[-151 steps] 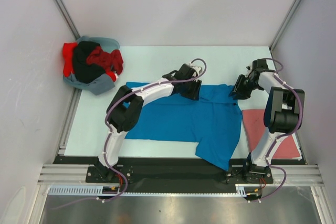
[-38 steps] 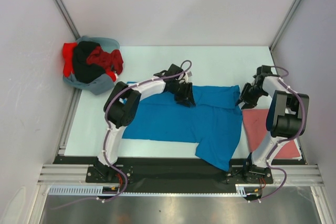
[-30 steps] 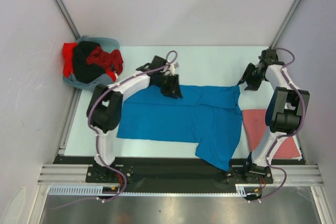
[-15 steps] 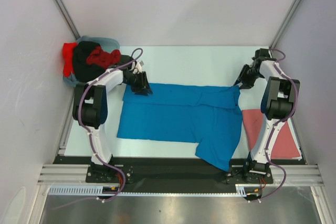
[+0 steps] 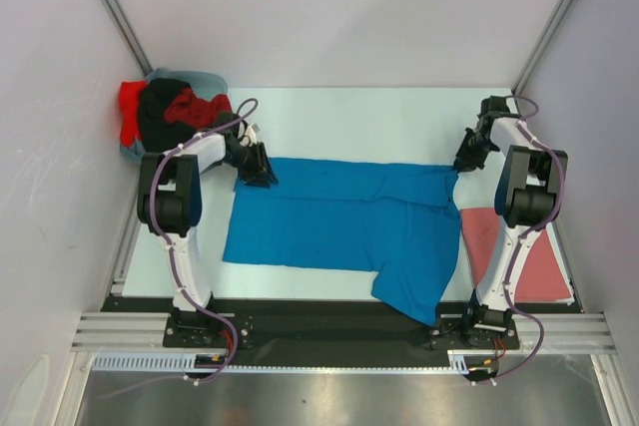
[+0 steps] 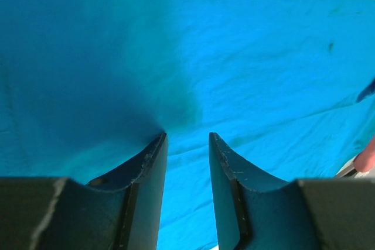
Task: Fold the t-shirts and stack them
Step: Fold the tshirt
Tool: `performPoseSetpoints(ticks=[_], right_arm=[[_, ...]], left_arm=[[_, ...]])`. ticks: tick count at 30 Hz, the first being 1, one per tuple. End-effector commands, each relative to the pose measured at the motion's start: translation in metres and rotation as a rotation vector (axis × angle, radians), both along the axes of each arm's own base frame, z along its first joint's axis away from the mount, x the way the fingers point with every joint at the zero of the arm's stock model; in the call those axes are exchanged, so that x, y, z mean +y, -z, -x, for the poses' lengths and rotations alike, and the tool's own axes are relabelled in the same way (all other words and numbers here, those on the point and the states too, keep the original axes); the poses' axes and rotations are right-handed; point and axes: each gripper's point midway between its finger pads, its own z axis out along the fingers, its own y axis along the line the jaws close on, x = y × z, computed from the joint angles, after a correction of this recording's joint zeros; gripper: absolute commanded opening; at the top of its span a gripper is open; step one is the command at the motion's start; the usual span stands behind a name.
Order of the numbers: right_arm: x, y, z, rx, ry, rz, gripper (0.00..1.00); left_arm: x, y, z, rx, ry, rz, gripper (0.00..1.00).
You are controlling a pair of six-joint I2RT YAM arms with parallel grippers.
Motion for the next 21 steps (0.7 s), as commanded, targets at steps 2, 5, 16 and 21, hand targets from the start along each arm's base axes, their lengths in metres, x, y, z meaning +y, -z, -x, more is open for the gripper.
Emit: performPoseSetpoints(ticks=[2, 5, 16, 21], right_arm=[[-0.018, 0.019, -0.004, -0.005, -0.050, 0.105, 0.14], [-0.025, 0.030, 0.002, 0.012, -0.060, 0.136, 0.12], [-0.027, 0.003, 0.007, 0.041, -0.019, 0.138, 0.56], [-0.021, -0.040, 0.003, -0.023, 0.004, 0.124, 0.72]], left_arm=[[0.006, 0.012, 0.005, 0.010, 0.018, -0.024, 0.40], [0.010, 0.017, 0.009, 0.020, 0.013, -0.035, 0.40], [0.021, -0.029, -0.001, -0.100, -0.006, -0.093, 0.40], [0.027, -0.058, -0.009, -0.173, -0.022, -0.129, 0.41]])
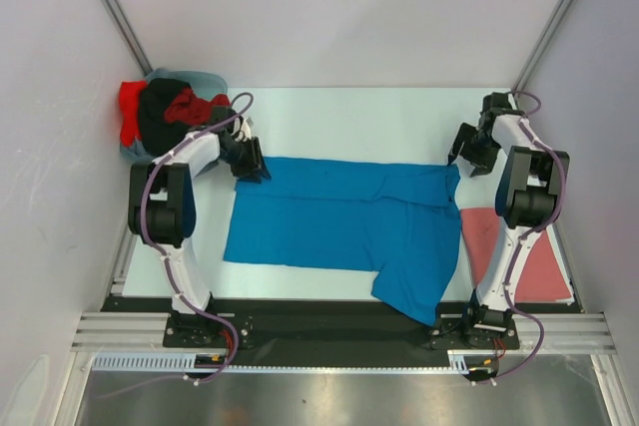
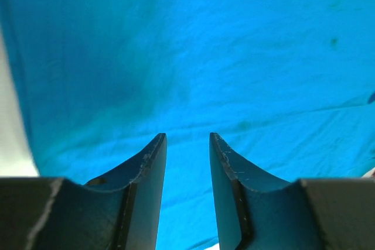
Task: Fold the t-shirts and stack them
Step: Fold the tshirt
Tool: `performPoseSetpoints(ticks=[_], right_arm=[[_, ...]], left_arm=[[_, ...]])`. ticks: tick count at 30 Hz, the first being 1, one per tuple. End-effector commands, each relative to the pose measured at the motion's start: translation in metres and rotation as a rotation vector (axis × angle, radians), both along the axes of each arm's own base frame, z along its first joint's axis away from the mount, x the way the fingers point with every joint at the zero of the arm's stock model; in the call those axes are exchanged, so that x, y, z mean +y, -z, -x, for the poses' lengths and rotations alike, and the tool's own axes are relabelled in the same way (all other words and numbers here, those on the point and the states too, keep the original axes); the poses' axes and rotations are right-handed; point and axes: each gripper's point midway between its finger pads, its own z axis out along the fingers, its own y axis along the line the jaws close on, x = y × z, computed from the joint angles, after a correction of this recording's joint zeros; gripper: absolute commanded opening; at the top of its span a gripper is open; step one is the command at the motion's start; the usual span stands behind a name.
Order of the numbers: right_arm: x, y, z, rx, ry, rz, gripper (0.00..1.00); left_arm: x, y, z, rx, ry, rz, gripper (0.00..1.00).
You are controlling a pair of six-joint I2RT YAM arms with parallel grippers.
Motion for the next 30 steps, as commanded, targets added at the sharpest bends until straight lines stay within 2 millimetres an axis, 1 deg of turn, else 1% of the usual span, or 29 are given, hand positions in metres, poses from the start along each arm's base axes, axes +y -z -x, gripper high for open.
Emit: performPoseSetpoints(ticks=[1, 3, 4, 5, 7, 8, 10, 11, 12, 13, 15, 16, 17, 18, 19, 20, 21, 23, 25, 26, 27, 30], right_arm=[[-0.007, -0.045, 0.000, -0.050, 0.026, 0.044, 0.77], [0.000, -0.054, 0.000, -0.060, 0.003, 0.047, 0.85], [0.016, -0.059, -0.002, -0.075, -0.038, 0.030, 0.90], [0.023, -0.061, -0.003, -0.085, -0.061, 0.025, 0.91], [0.044, -0.060, -0.006, -0.088, -0.105, 0.024, 0.91], [0.050, -0.060, -0.007, -0.087, -0.111, 0.026, 0.91], [0.065, -0.058, -0.007, -0.084, -0.126, 0.013, 0.84], [0.069, -0.057, -0.008, -0.082, -0.129, 0.017, 0.82], [0.079, -0.058, -0.008, -0.086, -0.147, 0.022, 0.76], [0.083, -0.058, -0.007, -0.086, -0.147, 0.017, 0.59], [0.099, -0.053, -0.007, -0.087, -0.169, -0.002, 0.43], [0.104, -0.050, -0.007, -0.083, -0.168, -0.016, 0.34], [0.111, -0.047, -0.006, -0.076, -0.174, -0.022, 0.32], [0.114, -0.039, -0.006, -0.065, -0.167, -0.028, 0.29], [0.118, -0.035, -0.005, -0.063, -0.164, -0.040, 0.27], [0.122, -0.033, -0.006, -0.067, -0.159, -0.045, 0.25], [0.126, -0.027, -0.006, -0.070, -0.162, -0.044, 0.20], [0.129, -0.020, -0.007, -0.069, -0.159, -0.036, 0.15], [0.131, -0.009, -0.003, -0.051, -0.164, -0.030, 0.06], [0.131, -0.007, -0.005, -0.067, -0.165, -0.028, 0.04], [0.133, 0.000, -0.002, -0.061, -0.174, -0.026, 0.00], [0.135, 0.008, -0.005, -0.081, -0.172, -0.020, 0.00]], left_arm=[[0.009, -0.044, -0.015, -0.134, 0.005, -0.044, 0.42], [0.008, -0.044, -0.017, -0.137, 0.010, -0.050, 0.42], [0.010, -0.043, -0.018, -0.136, 0.008, -0.062, 0.42], [0.010, -0.037, -0.019, -0.128, 0.008, -0.079, 0.42], [0.013, -0.035, -0.021, -0.123, -0.003, -0.101, 0.42], [0.014, -0.036, -0.021, -0.122, -0.012, -0.101, 0.42], [0.015, -0.037, -0.025, -0.130, -0.024, -0.115, 0.42], [0.016, -0.034, -0.026, -0.120, -0.033, -0.121, 0.42], [0.017, -0.034, -0.028, -0.121, -0.038, -0.125, 0.42], [0.016, -0.032, -0.029, -0.117, -0.044, -0.127, 0.40], [0.017, -0.024, -0.029, -0.095, -0.059, -0.138, 0.37], [0.016, -0.016, -0.030, -0.074, -0.064, -0.134, 0.37], [0.016, -0.012, -0.030, -0.060, -0.078, -0.129, 0.36], [0.016, -0.009, -0.031, -0.054, -0.088, -0.129, 0.35], [0.016, -0.003, -0.031, -0.038, -0.094, -0.129, 0.35], [0.016, -0.001, -0.033, -0.036, -0.110, -0.132, 0.35], [0.016, 0.000, -0.034, -0.036, -0.115, -0.132, 0.35], [0.017, 0.005, -0.037, -0.033, -0.117, -0.135, 0.35], [0.020, 0.007, -0.042, -0.038, -0.127, -0.153, 0.35], [0.021, 0.013, -0.042, -0.027, -0.132, -0.161, 0.35], [0.022, 0.013, -0.046, -0.032, -0.140, -0.170, 0.35], [0.025, 0.022, -0.050, -0.016, -0.159, -0.185, 0.36]])
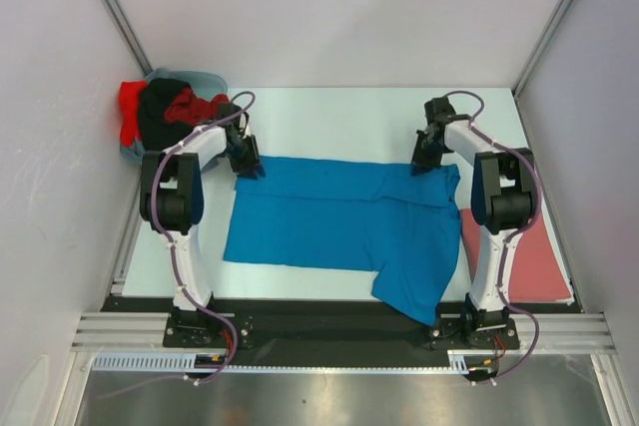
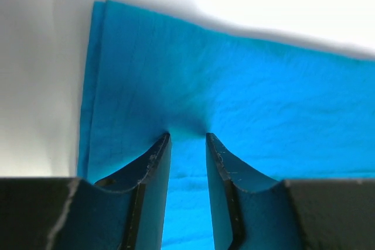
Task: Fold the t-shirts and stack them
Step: Fold the tshirt
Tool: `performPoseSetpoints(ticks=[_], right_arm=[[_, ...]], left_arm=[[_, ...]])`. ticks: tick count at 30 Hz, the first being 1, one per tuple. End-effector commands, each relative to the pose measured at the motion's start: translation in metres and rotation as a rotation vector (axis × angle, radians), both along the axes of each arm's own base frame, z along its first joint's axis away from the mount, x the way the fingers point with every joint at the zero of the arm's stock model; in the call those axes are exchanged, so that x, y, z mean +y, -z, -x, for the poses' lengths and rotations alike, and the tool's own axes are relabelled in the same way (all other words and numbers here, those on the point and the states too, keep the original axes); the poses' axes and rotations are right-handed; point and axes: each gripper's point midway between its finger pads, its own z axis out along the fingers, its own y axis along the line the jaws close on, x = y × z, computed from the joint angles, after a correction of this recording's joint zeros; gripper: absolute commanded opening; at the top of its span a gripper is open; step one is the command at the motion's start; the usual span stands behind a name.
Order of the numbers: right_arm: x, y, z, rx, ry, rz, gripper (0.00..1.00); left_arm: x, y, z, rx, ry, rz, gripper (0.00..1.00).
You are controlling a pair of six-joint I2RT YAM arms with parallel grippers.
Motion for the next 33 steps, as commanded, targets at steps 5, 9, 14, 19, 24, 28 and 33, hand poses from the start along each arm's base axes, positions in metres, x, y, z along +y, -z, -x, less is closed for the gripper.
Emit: performPoseSetpoints(ticks=[5, 9, 14, 19, 24, 28, 33], right_arm=[[0.014, 0.028, -0.008, -0.034, 0.049, -0.020, 0.00], [0.020, 0.041, -0.009, -0.035, 0.062, -0.012, 0.00], [0.026, 0.053, -0.020, -0.023, 0.094, -0.035, 0.00], [0.033, 0.050, -0.042, -0.037, 0.101, -0.060, 0.00], [0.038, 0.052, -0.053, -0.033, 0.090, -0.072, 0.00], [0.037, 0.040, -0.052, -0.041, 0.072, -0.062, 0.00], [0.024, -0.005, -0.048, -0.092, 0.021, 0.019, 0.06]], left_arm=[[0.011, 0.013, -0.021, -0.013, -0.068, -0.050, 0.38], [0.019, 0.022, -0.022, 0.008, -0.092, -0.059, 0.38], [0.030, 0.022, -0.034, -0.004, -0.116, -0.058, 0.38], [0.041, 0.026, -0.042, 0.007, -0.135, -0.062, 0.38], [0.043, 0.021, -0.047, -0.013, -0.121, -0.075, 0.37], [0.041, 0.008, -0.044, -0.027, -0.108, -0.063, 0.36], [0.034, -0.027, -0.017, -0.065, -0.088, -0.041, 0.37]])
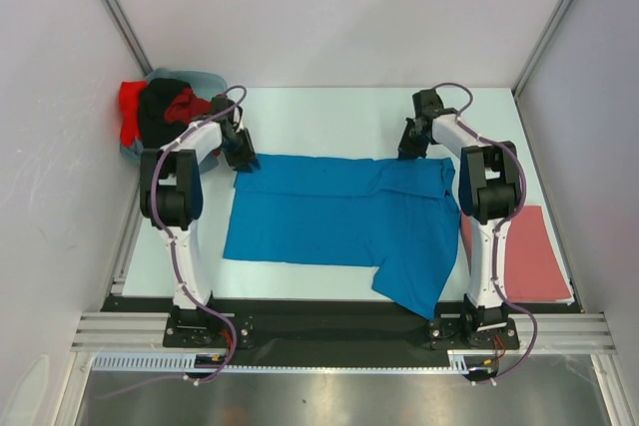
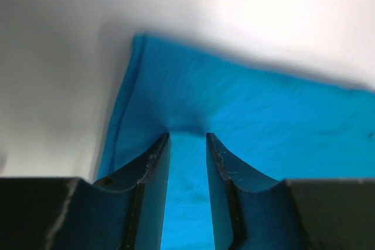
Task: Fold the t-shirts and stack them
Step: Fold the tshirt
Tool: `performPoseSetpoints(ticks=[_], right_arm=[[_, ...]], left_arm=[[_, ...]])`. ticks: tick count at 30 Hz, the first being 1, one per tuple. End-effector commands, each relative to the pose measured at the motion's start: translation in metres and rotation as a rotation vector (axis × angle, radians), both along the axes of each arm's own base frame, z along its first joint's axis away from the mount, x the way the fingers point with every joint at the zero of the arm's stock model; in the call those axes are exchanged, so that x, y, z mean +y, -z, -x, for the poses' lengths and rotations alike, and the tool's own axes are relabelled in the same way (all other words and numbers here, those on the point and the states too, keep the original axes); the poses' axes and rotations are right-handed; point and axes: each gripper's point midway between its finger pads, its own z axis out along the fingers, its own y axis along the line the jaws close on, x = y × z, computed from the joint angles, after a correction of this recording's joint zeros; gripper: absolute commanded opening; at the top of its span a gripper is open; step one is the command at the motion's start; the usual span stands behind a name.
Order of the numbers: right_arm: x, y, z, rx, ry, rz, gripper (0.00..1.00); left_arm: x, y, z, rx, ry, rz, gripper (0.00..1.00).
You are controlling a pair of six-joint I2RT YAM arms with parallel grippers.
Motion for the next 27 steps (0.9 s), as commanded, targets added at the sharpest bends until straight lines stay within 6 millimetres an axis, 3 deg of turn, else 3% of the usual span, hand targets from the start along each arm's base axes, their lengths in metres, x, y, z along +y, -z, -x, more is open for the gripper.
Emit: performPoseSetpoints(ticks=[1, 2, 3, 4, 6, 7, 8, 9, 11, 14, 19, 25, 27], right_arm=[[-0.014, -0.022, 0.011, -0.005, -0.055, 0.119, 0.09], [-0.018, -0.044, 0.009, -0.040, -0.047, 0.137, 0.16], [-0.025, -0.052, 0.012, -0.042, -0.037, 0.170, 0.21], [-0.028, -0.060, 0.018, -0.040, -0.039, 0.180, 0.26], [-0.034, -0.084, 0.025, -0.062, -0.033, 0.189, 0.41], [-0.035, -0.087, 0.035, -0.043, -0.044, 0.191, 0.48], [-0.036, -0.091, 0.042, -0.036, -0.049, 0.190, 0.56], [-0.037, -0.100, 0.056, -0.034, -0.052, 0.185, 0.59], [-0.035, -0.106, 0.073, -0.033, -0.065, 0.163, 0.66], [-0.032, -0.110, 0.113, -0.006, -0.085, 0.106, 0.71], [-0.042, -0.095, 0.177, 0.066, -0.068, 0.065, 0.75], [-0.062, -0.092, 0.187, 0.050, -0.014, -0.010, 0.84], [-0.062, -0.094, 0.191, 0.053, -0.009, -0.058, 0.89]], left_arm=[[0.016, -0.030, 0.019, -0.049, -0.001, -0.050, 0.37], [0.015, -0.027, 0.034, -0.029, 0.003, -0.047, 0.37], [0.013, -0.032, 0.041, -0.037, 0.005, -0.044, 0.37], [0.012, -0.052, 0.046, -0.085, 0.005, -0.044, 0.37], [0.013, -0.049, 0.070, -0.063, 0.001, -0.048, 0.38], [0.014, -0.067, 0.077, -0.106, -0.010, -0.046, 0.38], [0.017, -0.056, 0.094, -0.068, -0.022, -0.053, 0.38], [0.017, -0.069, 0.102, -0.097, -0.045, -0.046, 0.38], [0.017, -0.055, 0.131, -0.046, -0.074, -0.035, 0.37], [0.021, -0.046, 0.167, 0.000, -0.155, -0.009, 0.37], [0.035, -0.037, 0.205, 0.027, -0.282, 0.005, 0.42], [0.034, -0.035, 0.218, 0.031, -0.259, 0.016, 0.50], [0.034, -0.032, 0.226, 0.066, -0.304, 0.024, 0.58]])
